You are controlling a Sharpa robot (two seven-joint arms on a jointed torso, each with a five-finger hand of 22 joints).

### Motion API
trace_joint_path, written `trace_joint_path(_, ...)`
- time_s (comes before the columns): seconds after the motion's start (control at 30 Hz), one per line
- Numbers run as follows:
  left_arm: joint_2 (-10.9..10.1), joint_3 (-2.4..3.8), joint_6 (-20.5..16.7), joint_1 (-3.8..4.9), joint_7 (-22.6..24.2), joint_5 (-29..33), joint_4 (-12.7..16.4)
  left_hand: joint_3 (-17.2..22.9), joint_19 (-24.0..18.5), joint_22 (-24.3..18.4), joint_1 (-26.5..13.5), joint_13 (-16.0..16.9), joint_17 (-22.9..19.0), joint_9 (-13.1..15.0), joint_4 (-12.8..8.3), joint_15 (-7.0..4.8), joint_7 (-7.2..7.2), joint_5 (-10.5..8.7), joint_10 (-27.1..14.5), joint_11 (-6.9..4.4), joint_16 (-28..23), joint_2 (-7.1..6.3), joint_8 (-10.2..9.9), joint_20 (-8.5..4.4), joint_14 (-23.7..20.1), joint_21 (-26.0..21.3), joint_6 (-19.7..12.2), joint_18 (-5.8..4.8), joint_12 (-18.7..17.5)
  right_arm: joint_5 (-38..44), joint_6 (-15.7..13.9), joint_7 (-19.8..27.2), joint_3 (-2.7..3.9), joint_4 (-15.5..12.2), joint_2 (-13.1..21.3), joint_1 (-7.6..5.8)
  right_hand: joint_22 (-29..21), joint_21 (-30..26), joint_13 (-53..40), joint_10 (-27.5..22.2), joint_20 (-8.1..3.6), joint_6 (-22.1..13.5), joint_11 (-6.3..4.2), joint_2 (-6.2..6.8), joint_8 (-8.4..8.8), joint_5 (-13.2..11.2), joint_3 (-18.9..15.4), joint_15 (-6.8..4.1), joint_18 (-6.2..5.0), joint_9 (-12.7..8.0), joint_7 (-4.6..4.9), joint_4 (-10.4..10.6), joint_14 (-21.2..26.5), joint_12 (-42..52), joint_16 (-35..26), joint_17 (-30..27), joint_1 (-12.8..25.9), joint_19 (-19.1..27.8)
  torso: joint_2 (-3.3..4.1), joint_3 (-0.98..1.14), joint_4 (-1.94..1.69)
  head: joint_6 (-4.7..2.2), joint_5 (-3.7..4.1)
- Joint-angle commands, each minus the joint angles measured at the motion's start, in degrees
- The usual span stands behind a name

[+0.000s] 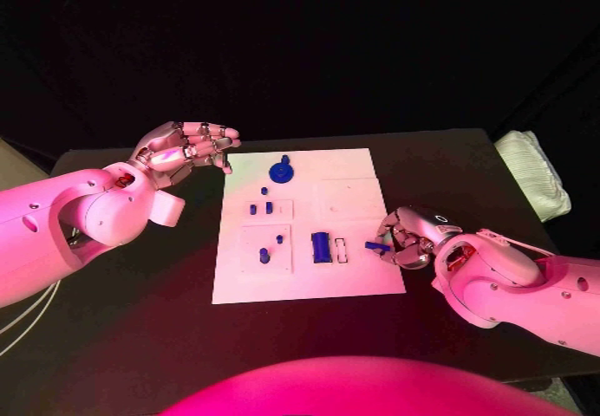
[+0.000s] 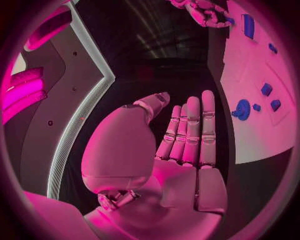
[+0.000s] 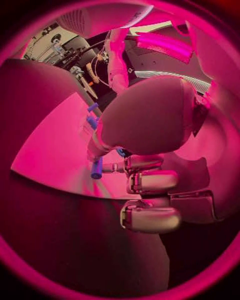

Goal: Assemble the parts on the task board

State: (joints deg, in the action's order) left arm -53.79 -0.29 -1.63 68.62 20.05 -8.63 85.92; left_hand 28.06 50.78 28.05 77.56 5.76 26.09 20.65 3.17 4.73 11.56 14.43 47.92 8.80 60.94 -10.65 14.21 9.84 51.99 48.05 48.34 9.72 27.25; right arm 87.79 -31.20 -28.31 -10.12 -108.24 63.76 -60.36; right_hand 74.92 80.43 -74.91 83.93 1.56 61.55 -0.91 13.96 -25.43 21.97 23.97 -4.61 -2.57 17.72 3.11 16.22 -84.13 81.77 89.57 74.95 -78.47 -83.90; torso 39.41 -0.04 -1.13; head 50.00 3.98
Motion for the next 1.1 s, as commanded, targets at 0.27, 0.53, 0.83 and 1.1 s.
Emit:
trace_joint_path(0.27, 0.01, 0.02, 0.82, 0.02, 0.34, 0.18, 0.24, 0.01, -0.22, -0.06, 0.21, -0.07, -0.07, 0.03, 0.23, 0.00, 0.10, 0.29, -0.36, -0.11, -0.37, 0.56, 0.16, 0.15, -0.56, -0.19, 0.34, 0.79, -0.22, -8.27, -1.70, 1.52, 0.12, -1.70, -1.61, -1.67, 10.67, 1.45, -11.62, 3.72, -0.46, 0.07, -0.66, -0.20, -1.01, 0.28, 1.62, -0.46, 0.77, 1.53, -0.42, -0.18, -5.87, 0.97, 0.43, 15.05, 5.10, -4.03, 0.08, 0.04, 0.05, 0.00, 0.14)
trace_joint_path(0.53, 0.03, 0.02, 0.85, 0.03, 0.31, 0.18, 0.36, 0.01, -0.22, -0.06, 0.21, -0.07, -0.07, 0.03, 0.23, 0.00, 0.10, 0.29, -0.36, -0.11, -0.37, 0.56, 0.16, 0.15, -0.56, -0.19, 0.34, 0.79, -0.22, -10.58, 1.45, 1.06, 0.11, -0.32, -4.12, -1.42, 10.90, 1.73, -12.03, 4.11, -0.53, 0.59, -0.84, -1.09, -1.47, -1.49, 0.99, -0.57, 0.84, 1.90, -0.65, 0.21, -5.87, 1.73, 0.43, 15.05, 8.36, -4.12, 0.07, 0.06, -0.04, 0.00, 0.10)
trace_joint_path(0.83, 0.16, 0.02, 0.94, 0.03, 0.25, 0.18, 0.33, -0.01, -0.16, -0.17, 0.22, -0.13, -0.07, 0.03, 0.32, 0.00, 0.09, 0.30, -0.40, -0.11, -0.42, 0.62, 0.27, 0.16, -0.57, -0.34, 0.33, 0.80, -0.15, -12.01, 1.48, -0.43, 0.13, 0.94, -6.10, -1.20, 10.87, 1.59, -12.07, 4.21, -0.60, 0.83, -0.94, -1.62, -1.55, -1.72, 0.77, -0.65, 0.81, 1.98, -0.77, 0.23, -5.87, 1.78, 0.43, 15.05, 10.23, -4.09, 0.05, 0.07, -0.09, 0.00, 0.06)
trace_joint_path(1.1, 0.19, 0.02, 1.02, 0.03, 0.19, 0.17, 0.31, -0.01, -0.16, -0.17, 0.22, -0.13, -0.07, 0.03, 0.32, 0.00, 0.09, 0.30, -0.40, -0.11, -0.42, 0.62, 0.27, 0.16, -0.57, -0.34, 0.33, 0.80, -0.15, -12.28, 1.81, -1.39, 0.15, 2.06, -7.51, -1.17, 10.84, 1.47, -12.07, 4.24, -0.65, 0.87, -0.96, -1.36, -1.54, -2.80, 0.27, -0.69, 0.78, 2.02, -0.78, 0.17, -5.85, 1.72, 0.39, 14.99, 11.65, -4.08, 0.10, 0.06, -0.10, 0.00, -0.12)
